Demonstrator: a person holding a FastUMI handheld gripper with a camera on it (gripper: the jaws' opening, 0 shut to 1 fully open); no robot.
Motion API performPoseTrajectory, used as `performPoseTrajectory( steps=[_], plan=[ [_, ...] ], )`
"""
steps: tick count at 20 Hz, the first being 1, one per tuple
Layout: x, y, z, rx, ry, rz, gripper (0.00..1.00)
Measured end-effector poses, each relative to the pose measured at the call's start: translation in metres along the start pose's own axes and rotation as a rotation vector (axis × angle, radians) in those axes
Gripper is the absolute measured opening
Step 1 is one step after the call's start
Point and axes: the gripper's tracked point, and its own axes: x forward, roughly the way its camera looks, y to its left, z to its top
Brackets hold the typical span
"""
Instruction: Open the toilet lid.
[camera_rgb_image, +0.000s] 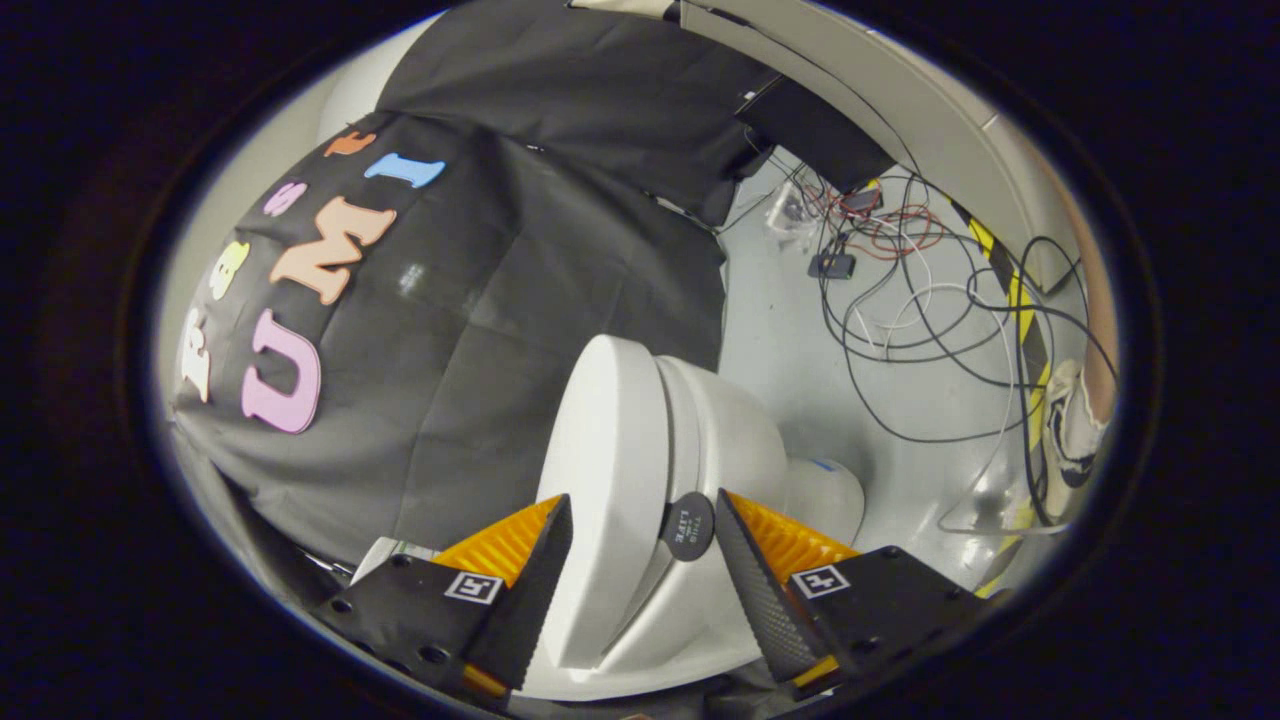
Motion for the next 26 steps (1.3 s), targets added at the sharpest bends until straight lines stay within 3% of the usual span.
performPoseTrajectory(
  steps=[11,13,23,24,25,26],
  plan=[
    [0.003,-0.021,-0.001,0.155,0.038,-0.025,0.74],
    [0.014,-0.020,-0.011,0.163,0.043,-0.027,0.39],
    [0.017,-0.013,-0.031,0.080,0.137,-0.040,0.39],
    [0.025,-0.016,-0.035,0.086,0.133,-0.059,0.31],
    [-0.017,-0.021,-0.036,0.094,0.141,-0.053,0.24],
    [0.022,-0.022,-0.031,0.124,0.129,-0.055,0.16]
  ],
)
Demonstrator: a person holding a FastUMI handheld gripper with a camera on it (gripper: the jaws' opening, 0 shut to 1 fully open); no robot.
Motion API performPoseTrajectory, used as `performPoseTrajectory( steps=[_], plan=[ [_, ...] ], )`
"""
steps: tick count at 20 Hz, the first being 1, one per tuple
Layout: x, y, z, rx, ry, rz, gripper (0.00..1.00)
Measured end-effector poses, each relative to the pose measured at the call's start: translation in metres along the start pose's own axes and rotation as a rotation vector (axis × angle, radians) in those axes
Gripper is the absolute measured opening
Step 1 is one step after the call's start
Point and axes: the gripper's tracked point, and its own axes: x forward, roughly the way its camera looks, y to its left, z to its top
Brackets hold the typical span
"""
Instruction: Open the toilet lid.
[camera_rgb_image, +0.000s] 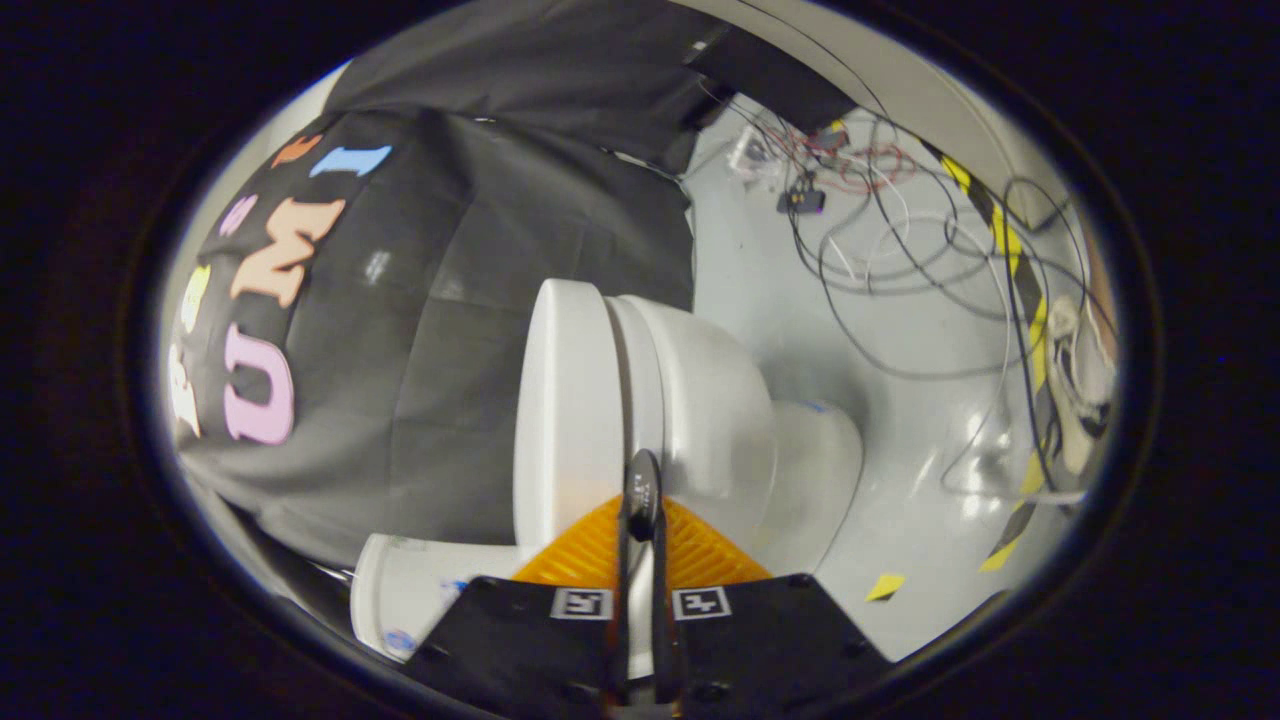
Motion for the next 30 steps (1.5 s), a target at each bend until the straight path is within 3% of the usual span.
performPoseTrajectory(
  steps=[1,11,19,30],
  plan=[
    [-0.004,0.002,-0.003,0.014,-0.003,0.007,0.09],
    [-0.019,0.030,-0.005,-0.125,-0.020,0.032,0.03],
    [-0.042,0.076,-0.005,-0.326,-0.018,0.043,0.02],
    [-0.075,0.150,-0.027,-0.560,-0.029,0.166,0.02]
  ],
)
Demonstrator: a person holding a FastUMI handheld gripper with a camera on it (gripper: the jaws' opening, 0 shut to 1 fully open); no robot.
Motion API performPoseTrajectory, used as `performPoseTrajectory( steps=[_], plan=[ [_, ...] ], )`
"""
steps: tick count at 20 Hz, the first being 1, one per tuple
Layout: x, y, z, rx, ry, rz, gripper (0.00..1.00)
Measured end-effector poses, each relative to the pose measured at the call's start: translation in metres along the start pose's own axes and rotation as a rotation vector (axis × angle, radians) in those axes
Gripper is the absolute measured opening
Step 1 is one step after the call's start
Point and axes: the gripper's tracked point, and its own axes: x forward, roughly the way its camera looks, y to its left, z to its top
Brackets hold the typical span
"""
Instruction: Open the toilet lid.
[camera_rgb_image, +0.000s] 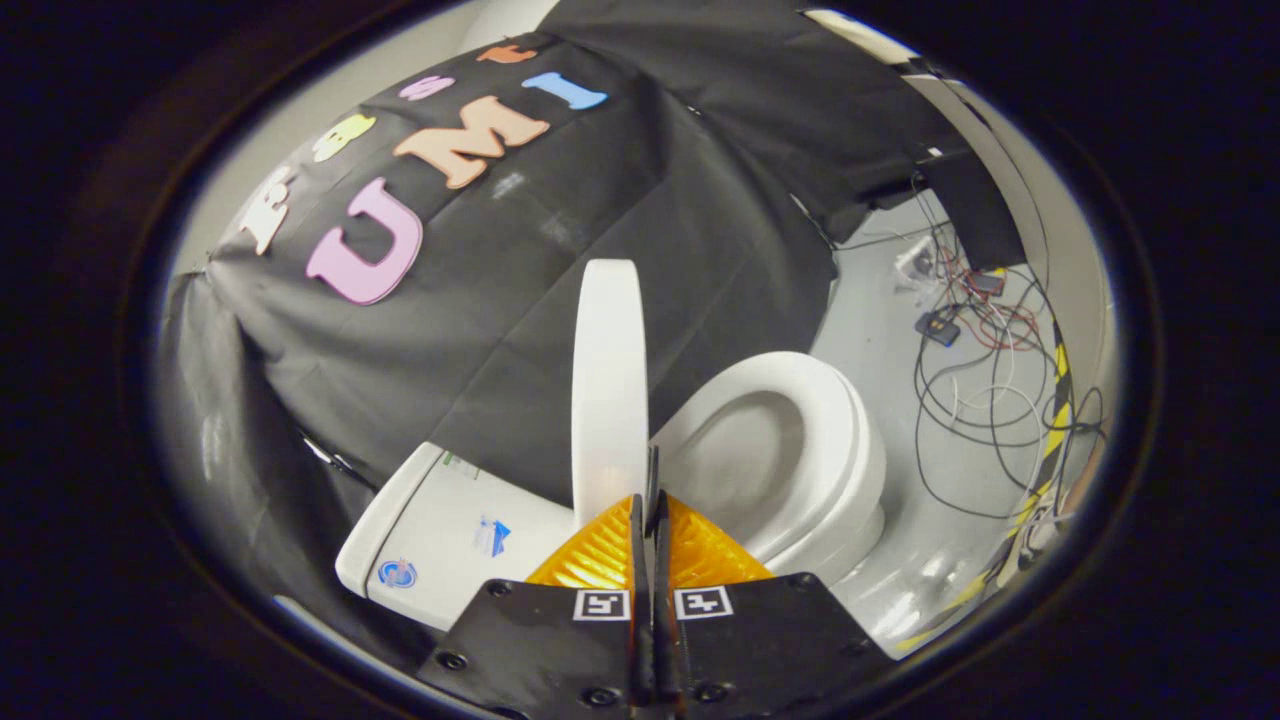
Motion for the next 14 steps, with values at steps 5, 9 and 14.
performPoseTrajectory(
  steps=[5,9,14],
  plan=[
    [-0.007,0.027,0.001,-0.127,0.004,0.038,0.02],
    [-0.012,0.057,-0.001,-0.220,-0.002,0.107,0.03],
    [-0.019,0.093,-0.011,-0.359,-0.002,0.186,0.06]
  ],
)
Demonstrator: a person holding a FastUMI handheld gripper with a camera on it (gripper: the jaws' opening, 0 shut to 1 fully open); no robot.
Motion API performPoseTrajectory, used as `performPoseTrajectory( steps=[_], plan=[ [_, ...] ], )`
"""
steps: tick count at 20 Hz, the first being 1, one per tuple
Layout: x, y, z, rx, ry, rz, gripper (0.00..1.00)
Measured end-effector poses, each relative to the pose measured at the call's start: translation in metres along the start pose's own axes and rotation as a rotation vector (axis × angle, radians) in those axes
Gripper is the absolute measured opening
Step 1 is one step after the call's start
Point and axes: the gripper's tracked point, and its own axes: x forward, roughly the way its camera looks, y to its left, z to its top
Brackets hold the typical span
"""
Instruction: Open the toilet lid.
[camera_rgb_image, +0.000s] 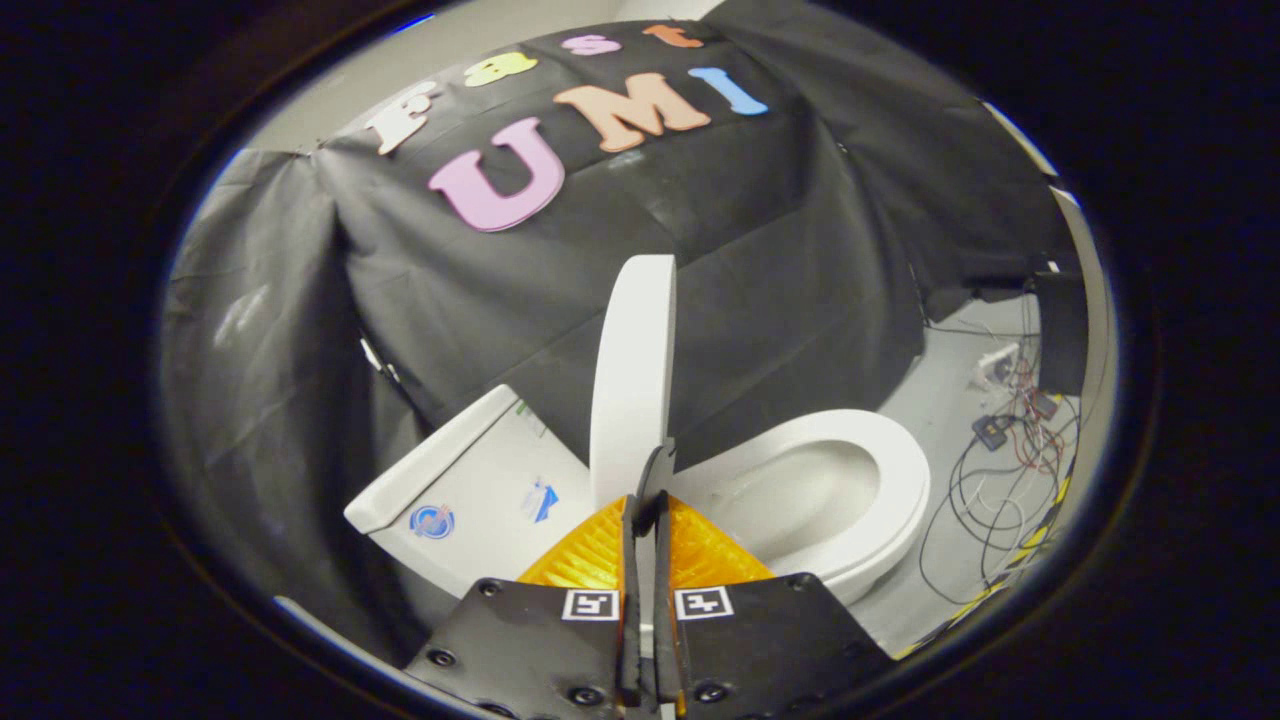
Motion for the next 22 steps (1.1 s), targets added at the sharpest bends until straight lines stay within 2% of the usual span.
performPoseTrajectory(
  steps=[8,18,22],
  plan=[
    [0.005,0.060,-0.002,-0.225,0.005,0.124,0.09],
    [0.014,0.106,-0.017,-0.375,0.004,0.200,0.09],
    [0.018,0.121,-0.024,-0.366,0.000,0.225,0.09]
  ],
)
